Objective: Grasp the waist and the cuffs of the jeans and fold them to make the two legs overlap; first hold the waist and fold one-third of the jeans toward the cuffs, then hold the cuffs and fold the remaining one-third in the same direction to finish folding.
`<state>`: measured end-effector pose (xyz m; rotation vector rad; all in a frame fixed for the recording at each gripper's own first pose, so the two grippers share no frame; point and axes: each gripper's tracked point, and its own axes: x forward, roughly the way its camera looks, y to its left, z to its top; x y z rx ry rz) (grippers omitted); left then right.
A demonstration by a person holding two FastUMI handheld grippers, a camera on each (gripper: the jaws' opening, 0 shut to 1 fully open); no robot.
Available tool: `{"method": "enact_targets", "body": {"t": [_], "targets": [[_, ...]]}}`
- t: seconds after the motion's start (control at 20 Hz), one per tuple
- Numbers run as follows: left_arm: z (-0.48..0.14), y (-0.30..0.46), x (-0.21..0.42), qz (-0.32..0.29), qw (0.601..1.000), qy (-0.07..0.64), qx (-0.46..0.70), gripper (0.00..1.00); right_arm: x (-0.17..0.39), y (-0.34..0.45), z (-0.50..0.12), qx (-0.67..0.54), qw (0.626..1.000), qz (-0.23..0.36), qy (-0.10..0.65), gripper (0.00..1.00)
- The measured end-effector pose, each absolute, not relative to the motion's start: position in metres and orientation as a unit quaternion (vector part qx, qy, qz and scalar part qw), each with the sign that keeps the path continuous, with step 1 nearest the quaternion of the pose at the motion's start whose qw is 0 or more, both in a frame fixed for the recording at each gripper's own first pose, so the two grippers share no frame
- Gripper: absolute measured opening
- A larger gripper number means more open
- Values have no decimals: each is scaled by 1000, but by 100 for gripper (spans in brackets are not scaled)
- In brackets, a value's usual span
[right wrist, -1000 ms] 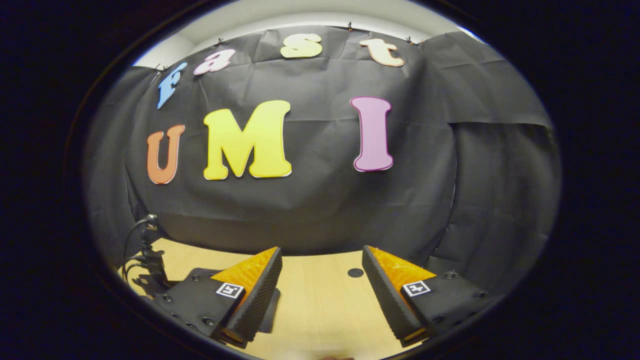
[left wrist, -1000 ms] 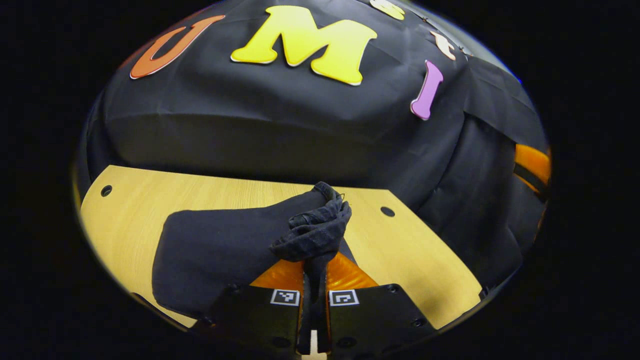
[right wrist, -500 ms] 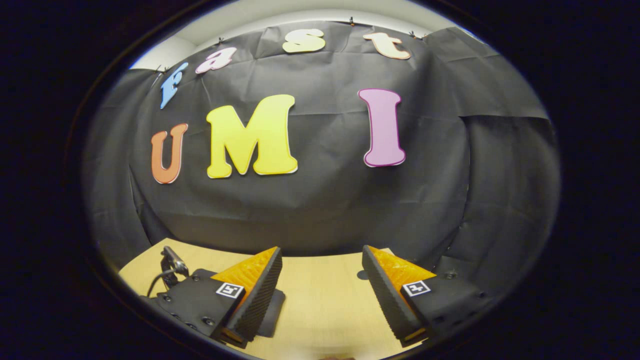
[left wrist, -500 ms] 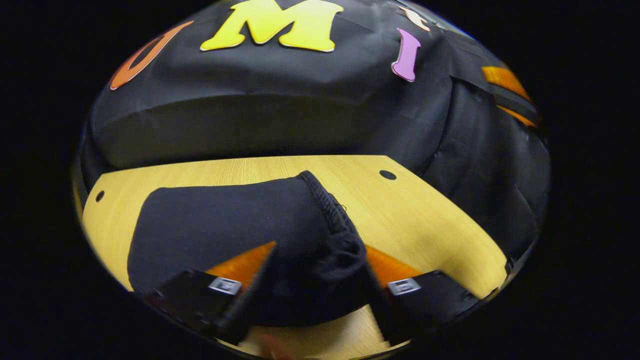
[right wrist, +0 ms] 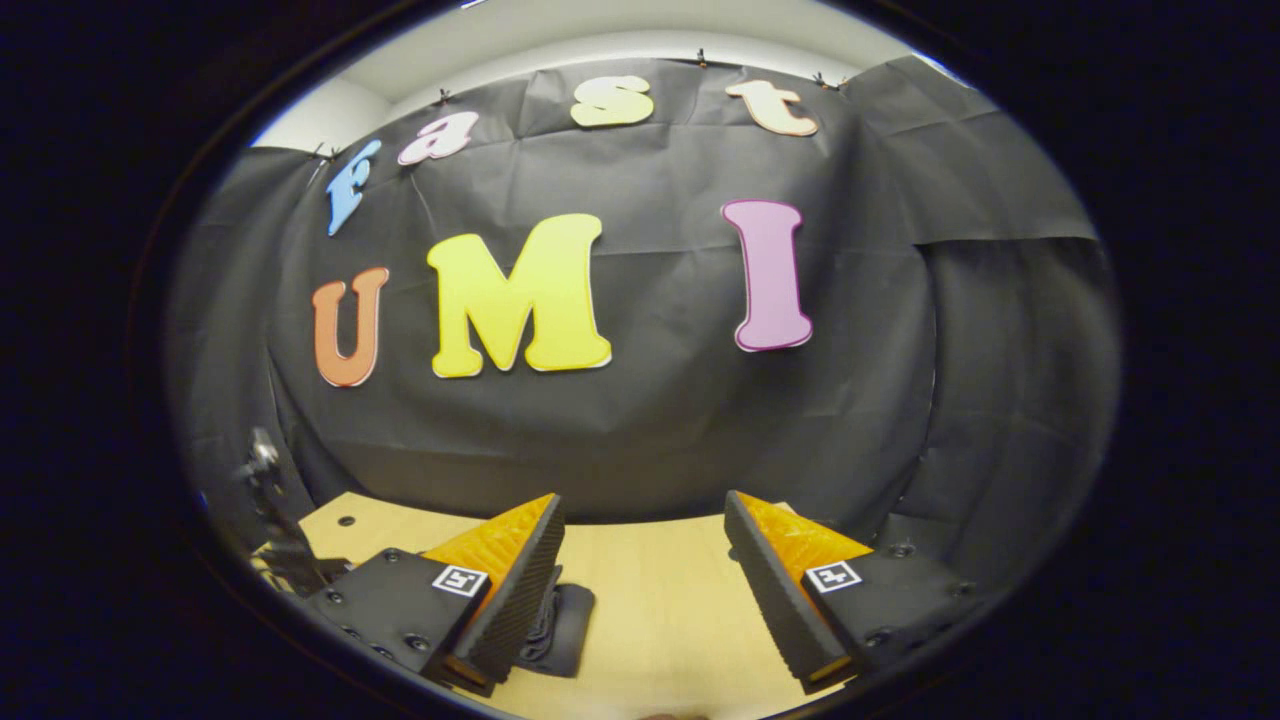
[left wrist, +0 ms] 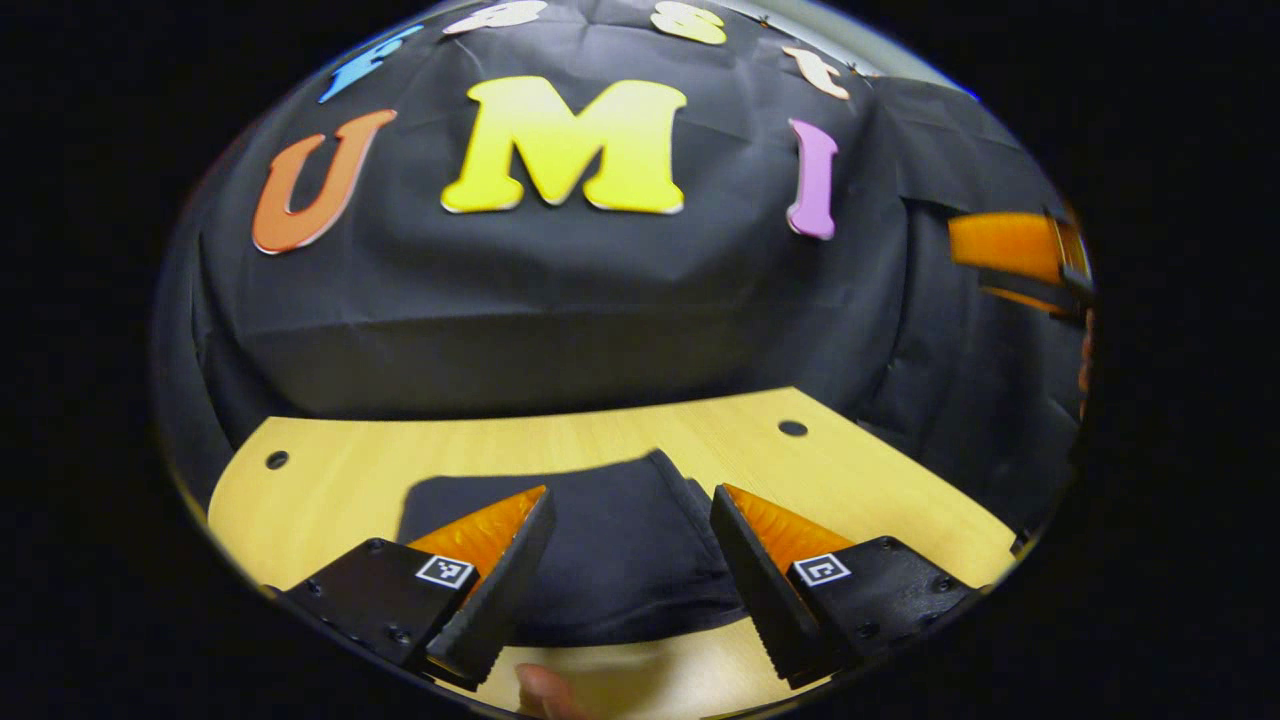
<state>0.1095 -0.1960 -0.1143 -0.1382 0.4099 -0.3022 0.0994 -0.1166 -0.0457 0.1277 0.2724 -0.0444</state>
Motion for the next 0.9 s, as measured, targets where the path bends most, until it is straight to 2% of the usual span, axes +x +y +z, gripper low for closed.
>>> {"method": "enact_targets", "body": {"t": [0.05, 0.1, 0.15, 0.2, 0.35, 0.4, 0.45, 0.5, 0.9], "targets": [[-96, -177, 109, -135, 969, 190, -82, 100, 97, -109, -43, 62, 989, -19, 133, 99], [-79, -158, 108, -121, 973, 174, -95, 99, 94, -102, -38, 61, 990, -18, 127, 99], [-60, -139, 108, -105, 977, 158, -103, 99, 91, -95, -33, 64, 990, -15, 122, 99], [-43, -118, 107, -91, 980, 143, -107, 99, 89, -86, -29, 69, 991, -12, 117, 94], [4, -66, 96, -57, 987, 101, -111, 96, 80, -64, -16, 65, 992, -4, 103, 94], [16, -51, 91, -49, 988, 89, -112, 100, 76, -58, -13, 60, 993, -1, 100, 94], [26, -40, 86, -43, 990, 79, -110, 98, 72, -51, -8, 58, 994, 2, 96, 99], [34, -30, 81, -37, 991, 72, -107, 98, 68, -45, -4, 58, 994, 4, 93, 94], [54, -2, 40, -36, 995, 52, -73, 100, 39, -15, 20, 55, 996, 11, 72, 94]]}}
